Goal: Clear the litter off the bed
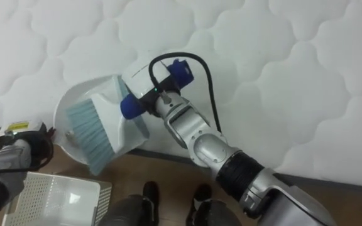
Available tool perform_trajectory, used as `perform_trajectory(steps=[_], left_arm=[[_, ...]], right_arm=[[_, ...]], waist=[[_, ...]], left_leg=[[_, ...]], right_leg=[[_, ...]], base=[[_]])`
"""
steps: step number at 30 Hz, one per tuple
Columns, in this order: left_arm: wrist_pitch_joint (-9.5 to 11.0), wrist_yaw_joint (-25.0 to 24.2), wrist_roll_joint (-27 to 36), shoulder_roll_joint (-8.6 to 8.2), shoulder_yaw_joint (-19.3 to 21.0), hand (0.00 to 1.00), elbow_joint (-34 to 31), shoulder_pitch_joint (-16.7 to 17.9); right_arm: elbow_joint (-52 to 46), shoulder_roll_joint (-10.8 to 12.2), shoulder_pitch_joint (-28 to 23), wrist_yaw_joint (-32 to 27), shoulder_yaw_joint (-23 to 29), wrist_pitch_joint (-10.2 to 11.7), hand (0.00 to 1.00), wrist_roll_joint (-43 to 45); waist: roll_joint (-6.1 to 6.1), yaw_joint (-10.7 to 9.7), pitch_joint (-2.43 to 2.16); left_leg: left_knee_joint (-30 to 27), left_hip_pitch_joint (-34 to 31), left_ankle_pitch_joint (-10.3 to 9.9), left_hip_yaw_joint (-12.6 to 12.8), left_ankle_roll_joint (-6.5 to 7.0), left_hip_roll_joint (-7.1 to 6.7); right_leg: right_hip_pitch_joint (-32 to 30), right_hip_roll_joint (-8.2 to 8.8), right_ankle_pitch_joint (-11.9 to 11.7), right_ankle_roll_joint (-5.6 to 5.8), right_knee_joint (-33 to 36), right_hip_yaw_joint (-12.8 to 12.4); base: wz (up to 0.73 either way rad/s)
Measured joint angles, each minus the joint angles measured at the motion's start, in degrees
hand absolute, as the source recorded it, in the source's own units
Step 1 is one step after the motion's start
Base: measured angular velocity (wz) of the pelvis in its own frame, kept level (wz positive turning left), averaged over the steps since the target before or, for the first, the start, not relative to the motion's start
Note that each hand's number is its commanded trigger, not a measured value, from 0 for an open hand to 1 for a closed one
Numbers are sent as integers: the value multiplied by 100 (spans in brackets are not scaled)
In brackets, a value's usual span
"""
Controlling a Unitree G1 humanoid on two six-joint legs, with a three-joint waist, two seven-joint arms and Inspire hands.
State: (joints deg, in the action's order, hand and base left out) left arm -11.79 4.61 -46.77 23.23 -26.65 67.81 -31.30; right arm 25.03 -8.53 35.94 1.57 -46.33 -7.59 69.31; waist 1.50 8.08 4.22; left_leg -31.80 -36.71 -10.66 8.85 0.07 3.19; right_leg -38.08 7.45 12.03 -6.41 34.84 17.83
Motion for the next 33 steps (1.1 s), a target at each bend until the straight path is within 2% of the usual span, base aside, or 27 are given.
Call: perform_trajectory(steps=[10,17,20,26,28,29,31,33], left_arm=[[147,2,48,-30,-49,100,90,4],[204,40,167,-36,-49,100,99,50],[236,185,234,-38,-51,100,68,66],[306,845,228,-72,-39,100,33,144],[314,1136,226,-74,-38,100,-97,218],[318,1206,226,-74,-39,100,-164,244],[375,1431,228,-77,-37,100,-305,330],[398,1520,226,-78,15,100,-372,377]], right_arm=[[-152,3,-2,53,2,292,100,-413],[-152,-6,-4,55,9,393,100,-803],[-149,-38,-54,54,20,393,100,-943],[-146,-371,-260,-53,57,527,100,-1296],[-118,-685,-335,-295,116,666,100,-1429],[-118,-767,-372,-379,166,709,100,-1470],[-106,-1008,-561,-681,471,786,100,-1700],[7,-1089,-703,-947,767,803,100,-1762]], waist=[[2,-9,-3],[-4,-14,-6],[-21,-34,-12],[-30,-38,-12],[-38,-47,-11],[-42,-45,-10],[-39,-48,-11],[-39,-96,-11]], left_leg=[[-21,5,1,-18,65,-88],[-149,-5,-26,-22,100,-87],[-224,-59,-31,-109,106,-79],[-252,-17,-47,-127,134,-84],[-267,-8,-50,-128,139,-87],[-265,0,-50,-128,139,-86],[-257,88,-60,-148,156,-93],[-224,212,-65,-148,162,-104]], right_leg=[[0,110,30,52,92,15],[0,130,53,67,192,-7],[12,123,51,64,189,50],[124,161,53,75,212,128],[145,167,50,82,207,131],[160,166,47,86,199,133],[244,166,46,99,188,124],[366,171,57,120,175,114]], base=[[3],[0],[8],[4],[0],[4],[0],[0]])
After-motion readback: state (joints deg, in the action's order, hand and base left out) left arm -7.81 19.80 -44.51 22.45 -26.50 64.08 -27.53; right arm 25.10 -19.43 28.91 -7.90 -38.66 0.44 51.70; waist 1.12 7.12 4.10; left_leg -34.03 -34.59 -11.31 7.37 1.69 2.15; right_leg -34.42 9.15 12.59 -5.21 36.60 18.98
